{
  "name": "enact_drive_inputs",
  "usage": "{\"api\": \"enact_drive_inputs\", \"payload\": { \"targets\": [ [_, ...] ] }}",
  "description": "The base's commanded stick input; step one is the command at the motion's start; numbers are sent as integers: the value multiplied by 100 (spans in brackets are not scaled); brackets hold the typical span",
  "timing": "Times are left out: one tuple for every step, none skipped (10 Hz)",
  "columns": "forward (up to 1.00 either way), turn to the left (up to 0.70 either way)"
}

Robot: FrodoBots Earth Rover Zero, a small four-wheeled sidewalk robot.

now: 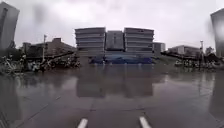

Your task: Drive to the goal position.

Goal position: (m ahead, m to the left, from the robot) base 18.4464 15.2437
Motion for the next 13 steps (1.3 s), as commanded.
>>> {"api": "enact_drive_inputs", "payload": {
  "targets": [
    [96,0],
    [96,0],
    [96,0],
    [96,0],
    [96,0],
    [96,0],
    [96,0],
    [96,0],
    [96,0],
    [96,0],
    [96,0],
    [96,0],
    [96,0]
  ]
}}
